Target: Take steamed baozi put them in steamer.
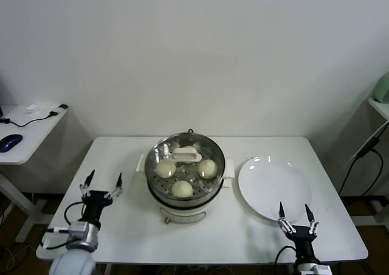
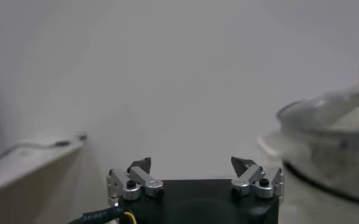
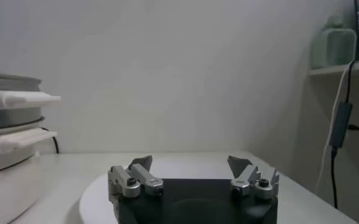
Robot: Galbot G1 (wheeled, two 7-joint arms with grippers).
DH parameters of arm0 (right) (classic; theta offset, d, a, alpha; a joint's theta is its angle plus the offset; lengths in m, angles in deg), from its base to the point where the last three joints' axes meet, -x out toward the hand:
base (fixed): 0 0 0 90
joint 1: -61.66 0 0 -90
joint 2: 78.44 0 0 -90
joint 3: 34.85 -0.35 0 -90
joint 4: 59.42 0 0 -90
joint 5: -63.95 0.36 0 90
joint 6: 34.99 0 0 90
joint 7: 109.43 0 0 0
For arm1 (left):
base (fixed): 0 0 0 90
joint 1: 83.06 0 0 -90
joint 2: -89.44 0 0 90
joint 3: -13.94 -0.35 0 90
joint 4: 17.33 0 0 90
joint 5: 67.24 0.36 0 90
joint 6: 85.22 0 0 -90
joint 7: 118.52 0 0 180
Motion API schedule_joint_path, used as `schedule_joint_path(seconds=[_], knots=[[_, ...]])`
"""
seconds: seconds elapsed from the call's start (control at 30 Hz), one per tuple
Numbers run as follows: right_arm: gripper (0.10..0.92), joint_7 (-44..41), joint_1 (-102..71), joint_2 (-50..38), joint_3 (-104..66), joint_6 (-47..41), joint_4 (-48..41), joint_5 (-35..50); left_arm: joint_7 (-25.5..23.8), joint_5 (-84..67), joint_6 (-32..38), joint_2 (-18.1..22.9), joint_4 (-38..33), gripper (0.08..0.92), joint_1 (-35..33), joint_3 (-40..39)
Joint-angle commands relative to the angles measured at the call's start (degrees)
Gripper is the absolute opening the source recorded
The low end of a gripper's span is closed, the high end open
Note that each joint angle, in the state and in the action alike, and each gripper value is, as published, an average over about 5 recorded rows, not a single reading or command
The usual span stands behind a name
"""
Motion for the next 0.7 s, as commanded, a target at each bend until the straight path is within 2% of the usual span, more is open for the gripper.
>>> schedule_joint_path(seconds=[0.03, 0.27, 0.7], knots=[[0.823, -0.49, -0.14, -0.31, 0.08, -0.88, 0.17, 1.61, 0.94, -13.38, 10.13, -1.80, 9.07, 0.823, -2.00, 3.73], [0.823, -0.85, -0.35, -0.20, 0.19, -0.80, 0.28, 1.57, -1.64, -11.40, 12.38, -1.43, 11.22, 0.823, -2.92, 2.09], [0.822, -1.55, -0.62, -0.41, 0.14, -0.75, 0.21, 1.72, -3.08, -8.76, 14.71, -0.49, 9.78, 0.823, -4.40, 0.48]])
